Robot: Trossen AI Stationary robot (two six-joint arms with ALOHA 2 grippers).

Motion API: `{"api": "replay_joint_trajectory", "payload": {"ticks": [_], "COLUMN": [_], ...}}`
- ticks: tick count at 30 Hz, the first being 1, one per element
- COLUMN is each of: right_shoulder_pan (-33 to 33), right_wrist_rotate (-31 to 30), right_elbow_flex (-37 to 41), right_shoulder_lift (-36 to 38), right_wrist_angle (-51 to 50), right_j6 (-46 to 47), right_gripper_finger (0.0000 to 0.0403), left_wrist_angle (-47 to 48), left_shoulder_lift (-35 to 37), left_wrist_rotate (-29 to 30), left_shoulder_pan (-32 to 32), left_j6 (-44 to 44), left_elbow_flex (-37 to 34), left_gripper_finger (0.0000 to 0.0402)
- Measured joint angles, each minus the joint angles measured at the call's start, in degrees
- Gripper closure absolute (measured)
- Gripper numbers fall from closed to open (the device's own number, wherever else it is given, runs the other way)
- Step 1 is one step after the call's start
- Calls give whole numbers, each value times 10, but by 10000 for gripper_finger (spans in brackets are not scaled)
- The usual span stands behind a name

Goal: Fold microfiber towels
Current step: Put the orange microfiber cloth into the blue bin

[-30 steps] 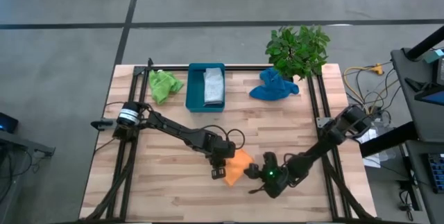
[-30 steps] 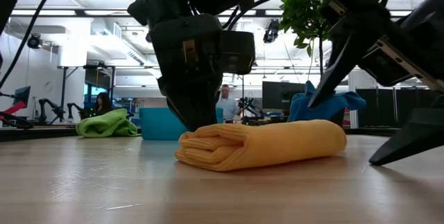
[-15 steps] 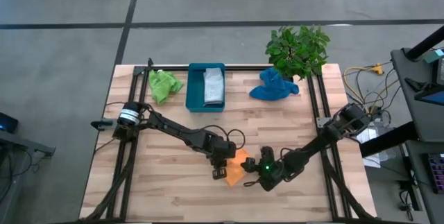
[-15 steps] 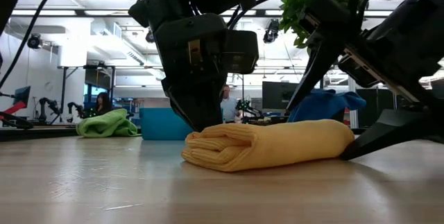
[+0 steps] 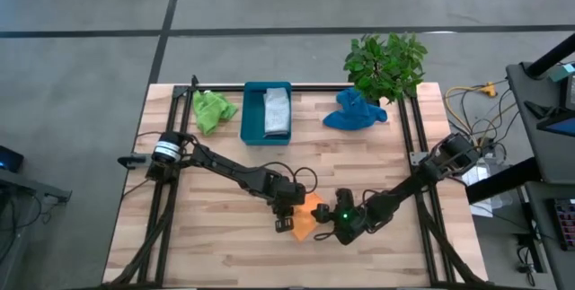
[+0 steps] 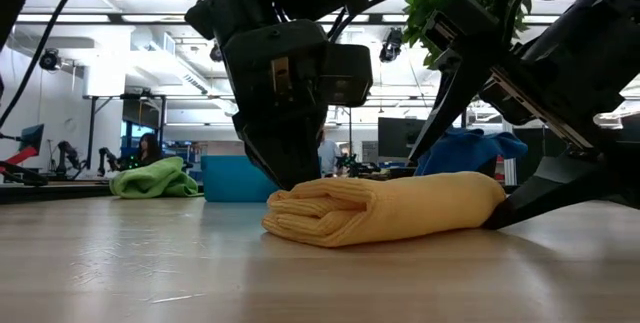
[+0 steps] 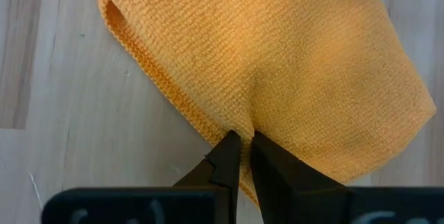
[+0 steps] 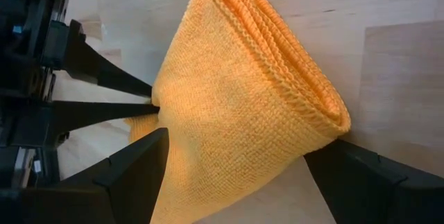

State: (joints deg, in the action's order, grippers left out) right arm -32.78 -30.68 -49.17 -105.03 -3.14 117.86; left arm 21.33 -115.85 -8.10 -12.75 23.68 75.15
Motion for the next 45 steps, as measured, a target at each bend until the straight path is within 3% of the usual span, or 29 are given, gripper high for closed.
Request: {"api": "replay_joint_trajectory", "payload": {"ticks": [27, 45], "right_shoulder_pan": [2, 6], "right_wrist_rotate": [7, 6], "right_elbow_flex": [1, 2], "right_shoulder_lift": [6, 5], "right_wrist_angle": [21, 18], "right_j6": [-60, -121], "right_gripper_finger": [81, 280], "left_wrist_angle": [-21, -90], "left_shoulder_lift": [-46, -42], "left_wrist_rotate": [-35, -38], "left_shoulder_pan": [4, 5], "left_j6": [60, 48], "left_elbow_flex": [-2, -2], "left_gripper_finger": [382, 381]}}
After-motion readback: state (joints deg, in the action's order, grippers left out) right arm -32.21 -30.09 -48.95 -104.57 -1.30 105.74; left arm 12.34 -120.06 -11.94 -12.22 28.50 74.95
